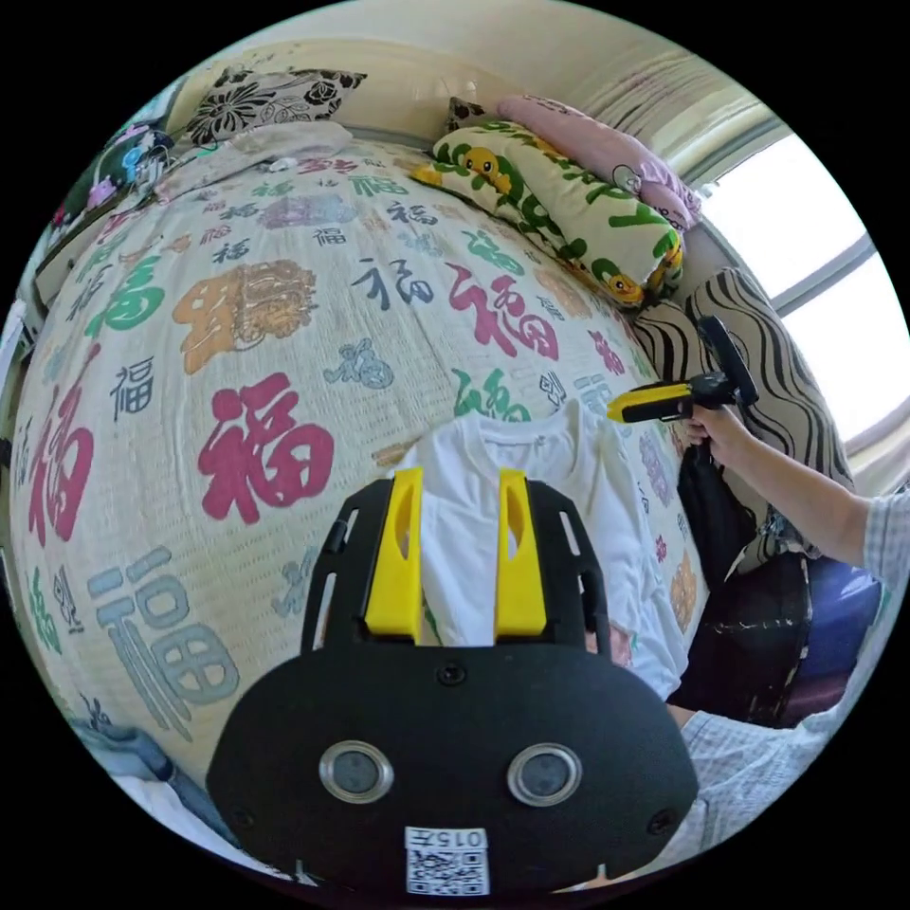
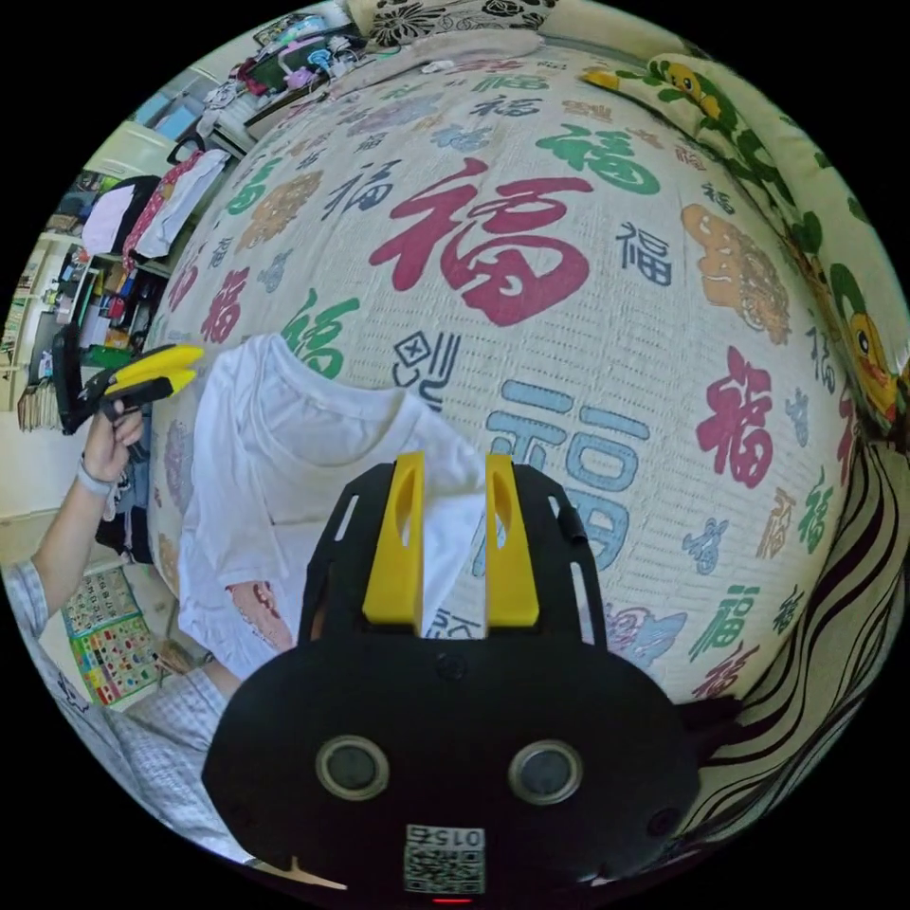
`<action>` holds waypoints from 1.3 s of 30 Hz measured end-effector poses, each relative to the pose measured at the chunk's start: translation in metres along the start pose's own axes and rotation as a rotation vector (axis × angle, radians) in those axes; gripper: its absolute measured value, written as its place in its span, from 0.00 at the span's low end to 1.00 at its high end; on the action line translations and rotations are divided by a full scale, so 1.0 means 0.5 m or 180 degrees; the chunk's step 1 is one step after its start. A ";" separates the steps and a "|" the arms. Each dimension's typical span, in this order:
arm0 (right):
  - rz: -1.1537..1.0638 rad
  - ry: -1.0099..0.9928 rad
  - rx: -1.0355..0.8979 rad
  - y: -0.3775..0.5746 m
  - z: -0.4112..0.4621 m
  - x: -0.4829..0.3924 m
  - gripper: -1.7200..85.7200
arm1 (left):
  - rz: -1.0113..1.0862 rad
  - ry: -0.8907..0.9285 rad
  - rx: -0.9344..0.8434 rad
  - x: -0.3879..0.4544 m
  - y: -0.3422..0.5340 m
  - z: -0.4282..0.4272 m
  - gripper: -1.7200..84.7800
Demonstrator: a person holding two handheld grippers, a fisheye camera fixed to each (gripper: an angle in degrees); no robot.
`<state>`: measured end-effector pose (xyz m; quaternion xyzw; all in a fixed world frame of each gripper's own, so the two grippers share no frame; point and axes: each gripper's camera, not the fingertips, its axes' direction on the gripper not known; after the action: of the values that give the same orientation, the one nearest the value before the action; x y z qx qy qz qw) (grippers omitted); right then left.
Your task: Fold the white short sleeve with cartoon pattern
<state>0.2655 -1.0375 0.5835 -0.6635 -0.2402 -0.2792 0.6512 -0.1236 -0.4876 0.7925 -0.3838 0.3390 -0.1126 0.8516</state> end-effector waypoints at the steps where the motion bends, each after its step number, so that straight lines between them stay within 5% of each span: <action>1: 0.0026 -0.0005 -0.0110 -0.008 0.019 0.012 0.14 | 0.0024 -0.0097 -0.0116 0.000 -0.032 0.022 0.15; 5: 0.0167 -0.0063 -0.0312 0.000 0.064 0.040 0.12 | 0.0262 -0.0308 -0.0843 0.017 -0.086 0.105 0.15; 11: -0.0297 -0.0052 -0.0490 0.053 0.092 0.040 0.03 | 0.0719 -0.0519 -0.1171 0.074 -0.100 0.119 0.05; 30: 0.0207 0.0476 0.0446 0.100 0.046 0.176 0.01 | 0.0522 -0.0962 -0.0128 0.133 -0.228 -0.024 0.02; 39: -0.0498 -0.0220 0.0521 0.378 0.140 0.161 0.01 | 0.1339 -0.0387 0.0044 0.159 0.083 -0.074 0.03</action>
<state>0.4569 -0.9780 0.5007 -0.5965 -0.3356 -0.2856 0.6708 -0.0919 -0.5167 0.7055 -0.3048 0.3589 0.0885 0.8778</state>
